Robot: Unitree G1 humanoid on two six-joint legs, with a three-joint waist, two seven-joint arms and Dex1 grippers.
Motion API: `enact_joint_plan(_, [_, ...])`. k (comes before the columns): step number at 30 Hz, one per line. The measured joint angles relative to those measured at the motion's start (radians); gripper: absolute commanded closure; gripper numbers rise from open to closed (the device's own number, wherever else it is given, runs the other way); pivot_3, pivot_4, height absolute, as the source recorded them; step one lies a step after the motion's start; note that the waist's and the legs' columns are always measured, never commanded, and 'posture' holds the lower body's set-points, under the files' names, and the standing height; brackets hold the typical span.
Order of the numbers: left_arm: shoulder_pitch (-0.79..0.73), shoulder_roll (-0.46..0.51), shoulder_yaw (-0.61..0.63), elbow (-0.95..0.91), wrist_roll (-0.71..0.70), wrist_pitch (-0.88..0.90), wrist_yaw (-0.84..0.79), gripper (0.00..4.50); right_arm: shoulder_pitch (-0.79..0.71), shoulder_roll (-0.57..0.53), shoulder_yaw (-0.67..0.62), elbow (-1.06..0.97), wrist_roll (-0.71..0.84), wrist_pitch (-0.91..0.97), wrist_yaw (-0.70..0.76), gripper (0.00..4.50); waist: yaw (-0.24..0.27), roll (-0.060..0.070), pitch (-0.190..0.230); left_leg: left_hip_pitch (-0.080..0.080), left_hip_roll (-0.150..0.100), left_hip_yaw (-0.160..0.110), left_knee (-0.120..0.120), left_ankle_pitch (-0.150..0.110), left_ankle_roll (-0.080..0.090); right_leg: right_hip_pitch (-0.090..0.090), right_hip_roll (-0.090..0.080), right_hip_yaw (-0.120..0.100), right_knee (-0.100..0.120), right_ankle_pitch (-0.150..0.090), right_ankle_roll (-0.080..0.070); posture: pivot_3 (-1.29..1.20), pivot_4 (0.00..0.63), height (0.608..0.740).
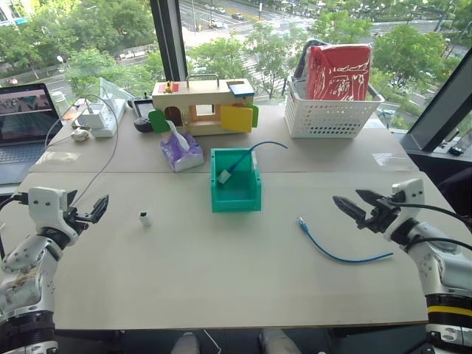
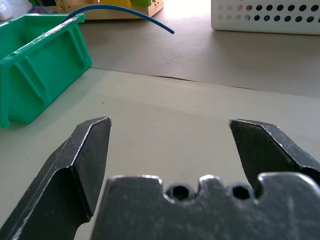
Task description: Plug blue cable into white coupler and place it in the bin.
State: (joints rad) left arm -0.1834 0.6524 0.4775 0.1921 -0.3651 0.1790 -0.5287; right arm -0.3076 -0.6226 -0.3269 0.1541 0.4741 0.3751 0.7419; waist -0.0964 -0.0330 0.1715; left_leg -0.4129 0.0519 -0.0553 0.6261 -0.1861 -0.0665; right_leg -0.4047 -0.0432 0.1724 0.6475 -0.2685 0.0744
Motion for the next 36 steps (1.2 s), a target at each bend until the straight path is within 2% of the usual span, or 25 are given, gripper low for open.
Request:
enact_joint_plan(3, [-0.020, 0.022, -0.025, 0.010, 0.006, 0.007, -0.025, 0.38, 0.013, -0.012, -0.001, -0.014, 0.004, 0.008, 0.008, 0.12, 0.001, 0.000, 0.000, -0.001, 0.000, -0.001, 0.000, 0.000, 0.000, -0.001, 0.000, 0.000, 0.000, 0.000, 0.000, 0.00, 0.150, 0.740])
enact_joint_plan(7, [-0.278, 0.148, -0.117, 0.005, -0.049, 0.092, -0.226, 0.38, 0.056, -0.102, -0.013, -0.193, 0.080, 0.122, 0.062, 0.12, 0.022, -0.002, 0.002, -0.003, 0.000, -0.003, 0.002, 0.000, 0.000, 0.000, 0.000, -0.004, -0.001, -0.001, 0.003, 0.00, 0.150, 0.740])
enact_joint_plan(11, [-0.457, 0.200, -0.247, -0.063, -0.116, 0.197, -0.429, 0.38, 0.103, -0.106, -0.034, -0.355, 0.165, 0.220, 0.052, 0.12, 0.026, -0.001, 0.002, -0.003, -0.001, -0.003, 0.000, 0.000, 0.001, 0.001, -0.001, -0.004, -0.001, -0.001, 0.002, 0.00, 0.150, 0.740])
enact_joint_plan(15, [-0.481, 0.210, -0.378, -0.118, -0.189, 0.358, -0.600, 0.38, 0.197, -0.149, -0.028, -0.444, 0.163, 0.263, 0.053, 0.12, 0.019, -0.001, 0.002, -0.004, -0.001, -0.003, 0.000, -0.001, 0.002, -0.001, 0.000, -0.004, 0.000, -0.002, 0.001, 0.00, 0.150, 0.740])
enact_joint_plan(18, [-0.470, 0.310, -0.499, -0.256, -0.214, 0.440, -0.782, 0.38, 0.253, -0.180, 0.007, -0.505, 0.139, 0.274, 0.055, 0.12, 0.010, -0.002, 0.003, -0.004, -0.001, -0.003, 0.001, -0.001, 0.002, -0.001, -0.001, -0.004, 0.000, -0.002, 0.001, 0.00, 0.150, 0.740])
enact_joint_plan(20, [-0.475, 0.326, -0.528, -0.302, -0.221, 0.460, -0.841, 0.38, 0.255, -0.179, 0.037, -0.510, 0.123, 0.277, 0.039, 0.12, 0.009, -0.002, 0.003, -0.003, -0.001, -0.003, 0.002, -0.001, 0.002, 0.000, -0.001, -0.004, 0.000, -0.004, 0.004, 0.00, 0.150, 0.740])
enact_joint_plan(29, [-0.506, 0.315, -0.571, -0.317, -0.204, 0.475, -0.878, 0.38, 0.238, -0.116, 0.223, -0.431, -0.002, 0.320, -0.052, 0.12, 0.010, -0.002, 0.003, -0.003, -0.001, -0.003, 0.003, -0.001, 0.003, 0.000, 0.000, -0.004, 0.000, -0.006, 0.008, 0.00, 0.150, 0.740])
enact_joint_plan(33, [-0.467, 0.334, -0.571, -0.346, -0.187, 0.478, -0.874, 0.38, 0.220, -0.059, 0.233, -0.379, -0.038, 0.286, -0.090, 1.05, 0.005, -0.003, 0.003, -0.003, -0.001, -0.004, 0.004, -0.001, 0.003, 0.001, 0.000, -0.004, 0.000, -0.006, 0.008, 0.00, 0.150, 0.740])
enact_joint_plan(36, [-0.424, 0.360, -0.553, -0.388, -0.193, 0.488, -0.874, 0.38, 0.224, -0.082, 0.247, -0.373, -0.076, 0.256, -0.073, 2.11, 0.005, -0.003, 0.003, -0.003, -0.001, -0.004, 0.004, -0.001, 0.003, 0.001, 0.000, -0.004, 0.001, -0.006, 0.008, 0.00, 0.150, 0.740])
